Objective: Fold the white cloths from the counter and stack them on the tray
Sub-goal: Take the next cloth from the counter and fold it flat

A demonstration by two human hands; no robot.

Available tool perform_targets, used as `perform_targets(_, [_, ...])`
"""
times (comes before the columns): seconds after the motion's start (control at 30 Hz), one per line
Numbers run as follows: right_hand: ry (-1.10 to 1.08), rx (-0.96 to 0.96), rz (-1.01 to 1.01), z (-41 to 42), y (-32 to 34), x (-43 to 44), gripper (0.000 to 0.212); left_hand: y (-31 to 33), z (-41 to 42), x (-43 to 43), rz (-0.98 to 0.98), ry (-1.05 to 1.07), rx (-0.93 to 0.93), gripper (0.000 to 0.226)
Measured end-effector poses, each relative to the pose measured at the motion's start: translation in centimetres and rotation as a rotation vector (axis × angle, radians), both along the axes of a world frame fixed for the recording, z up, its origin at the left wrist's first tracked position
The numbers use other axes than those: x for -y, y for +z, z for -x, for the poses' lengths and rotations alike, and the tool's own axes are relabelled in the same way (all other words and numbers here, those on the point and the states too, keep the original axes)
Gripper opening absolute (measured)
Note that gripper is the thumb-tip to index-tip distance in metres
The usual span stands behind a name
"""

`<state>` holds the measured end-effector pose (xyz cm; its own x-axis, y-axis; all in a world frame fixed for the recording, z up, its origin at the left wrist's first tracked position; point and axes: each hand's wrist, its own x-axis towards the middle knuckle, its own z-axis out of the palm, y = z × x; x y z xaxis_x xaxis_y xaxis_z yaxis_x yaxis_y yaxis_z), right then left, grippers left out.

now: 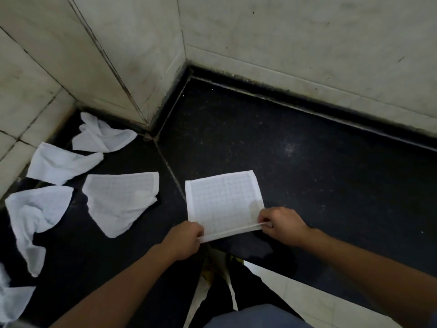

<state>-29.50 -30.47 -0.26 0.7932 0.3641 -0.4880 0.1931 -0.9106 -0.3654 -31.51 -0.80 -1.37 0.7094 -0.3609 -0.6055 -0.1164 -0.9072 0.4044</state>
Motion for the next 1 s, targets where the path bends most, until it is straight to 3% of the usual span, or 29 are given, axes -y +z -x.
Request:
perform_targets(0.1, [-0.162,0.001,-0.087,-2.0,1.1,0.3,0.007,1.6,-2.5,-1.7,0.058,0.078,-0.034,0.007])
perform_targets(0.3, [-0.351,0.087,-0.14,-8.9,1.6,-1.1,0.008,1.7,-8.2,-2.8,0.143,0.418,0.164,0.007])
perform_targets(0.67, [-0.306,0.112,0.126,-11.6,-3.3,-3.5,0.026,-2.0,-11.1,-1.5,-0.127,0.527,0.207,0.014])
perform_targets(0.8, [-0.192,0.262,0.172,-10.1,-2.3,-3.2,0.038,-1.1,-9.6,-1.2,-0.167,0.494,0.388,0.021])
perform_targets(0.9, [-0.045,0.402,-0.026,-7.5,-2.0,-3.9,0.024,-0.6,-7.2,-0.3,-0.071,0.272,0.453,0.014])
perform_targets(1.0, [0.083,0.216,-0.07,-4.7,-2.4,-4.8,0.016,-0.9,-4.2,0.7,-0.077,0.11,0.327,0.015])
